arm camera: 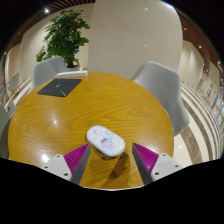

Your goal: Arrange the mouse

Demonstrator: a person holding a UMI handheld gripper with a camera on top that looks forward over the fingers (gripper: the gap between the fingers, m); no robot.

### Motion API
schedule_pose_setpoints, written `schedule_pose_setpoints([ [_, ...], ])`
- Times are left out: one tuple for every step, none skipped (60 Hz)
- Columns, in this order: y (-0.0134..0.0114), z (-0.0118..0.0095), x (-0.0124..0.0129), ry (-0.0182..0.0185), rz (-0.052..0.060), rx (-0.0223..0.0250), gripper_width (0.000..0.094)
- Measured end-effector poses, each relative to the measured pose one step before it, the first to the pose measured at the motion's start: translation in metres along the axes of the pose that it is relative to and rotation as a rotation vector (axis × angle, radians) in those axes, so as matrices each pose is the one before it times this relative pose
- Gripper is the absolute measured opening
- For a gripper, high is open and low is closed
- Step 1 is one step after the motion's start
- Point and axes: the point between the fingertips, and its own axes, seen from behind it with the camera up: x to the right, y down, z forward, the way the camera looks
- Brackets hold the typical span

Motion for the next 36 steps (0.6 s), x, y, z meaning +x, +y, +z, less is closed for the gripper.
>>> schedule_pose_setpoints([
  [-0.00128,0.00337,0.00105,-0.00008,0.0019,-0.00171,0.0870],
  [-0.00113,0.00328,0.00110,-0.00046,0.0021,-0.00246,0.0869],
  [-0.00097,0.00341,0.00126,-0.00073,0.0020,-0.00286,0.0867],
  [-0.00116,0.00295,-0.00080,-0.00787,0.0022,-0.00145,0.0874],
  [-0.00013,0.00212,0.00083,-0.00457,0.0030,-0.00222,0.0875],
  [-0.00111,0.00255,0.00084,-0.00128,0.0022,-0.00279,0.0867],
  [-0.00144,0.00237,0.00052,-0.00215,0.0018,-0.00162,0.0866],
  [-0.00228,0.00212,0.00026,-0.00334,0.0027,0.00227,0.0870],
  [-0.00185,0.00200,0.00056,-0.00197,0.0011,0.00069,0.0868],
  [-0.00143,0.00203,0.00067,-0.00132,-0.0002,-0.00089,0.0868],
  [-0.00132,0.00137,0.00081,-0.00074,-0.0008,-0.00042,0.0870],
  [-0.00168,0.00157,0.00079,-0.00040,-0.0006,0.00086,0.0868],
  [-0.00053,0.00202,0.00018,-0.00156,0.0003,0.00055,0.0867],
  [-0.00063,0.00107,0.00066,-0.00001,-0.0001,0.00004,0.0868],
  [-0.00115,0.00122,0.00087,-0.00021,0.0007,-0.00012,0.0869],
  [-0.00120,0.00119,0.00108,-0.00014,0.0009,-0.00047,0.0868],
  [-0.00109,0.00077,0.00061,-0.00118,0.0012,-0.00021,0.0868],
  [-0.00164,0.00102,0.00015,-0.00178,0.0016,0.00005,0.0867],
  [-0.00108,0.00134,0.00028,-0.00175,0.0016,0.00016,0.0867],
  [-0.00144,0.00396,-0.00147,-0.00160,0.0028,0.00063,0.0869],
  [-0.00052,0.00089,0.00006,-0.00127,0.0023,-0.00068,0.0866],
  [-0.00078,0.00050,0.00110,-0.00278,0.0027,0.00020,0.0867],
  [-0.00057,0.00093,-0.00020,-0.00221,0.0027,0.00027,0.0868],
  [-0.00018,0.00053,0.00006,-0.00235,0.0025,-0.00012,0.0865],
  [-0.00051,0.00065,0.00015,-0.00216,0.0020,0.00042,0.0865],
  [-0.00057,0.00063,-0.00001,-0.00191,0.0016,0.00072,0.0865],
  [-0.00025,0.00037,-0.00013,-0.00297,0.0012,0.00072,0.0863],
  [-0.00181,0.00265,-0.00267,-0.00337,0.0014,-0.00053,0.0858],
  [-0.00031,0.00022,-0.00111,-0.00368,0.0016,-0.00023,0.0849],
  [-0.00065,0.00063,-0.00054,-0.00216,0.0011,0.00116,0.0836],
  [-0.00041,0.00029,-0.00017,-0.00016,-0.0008,0.00079,0.0829],
  [-0.00015,-0.00006,-0.00019,-0.00061,-0.0021,0.00032,0.0820],
  [-0.00063,0.00002,-0.00065,-0.00155,-0.0020,0.00112,0.0809],
  [-0.00071,0.00227,-0.00108,-0.00338,-0.0027,0.00144,0.0803],
  [-0.00044,0.00044,-0.00174,-0.00312,-0.0026,0.00033,0.0793],
  [-0.00040,0.00053,-0.00100,-0.00265,-0.0023,0.00053,0.0760],
])
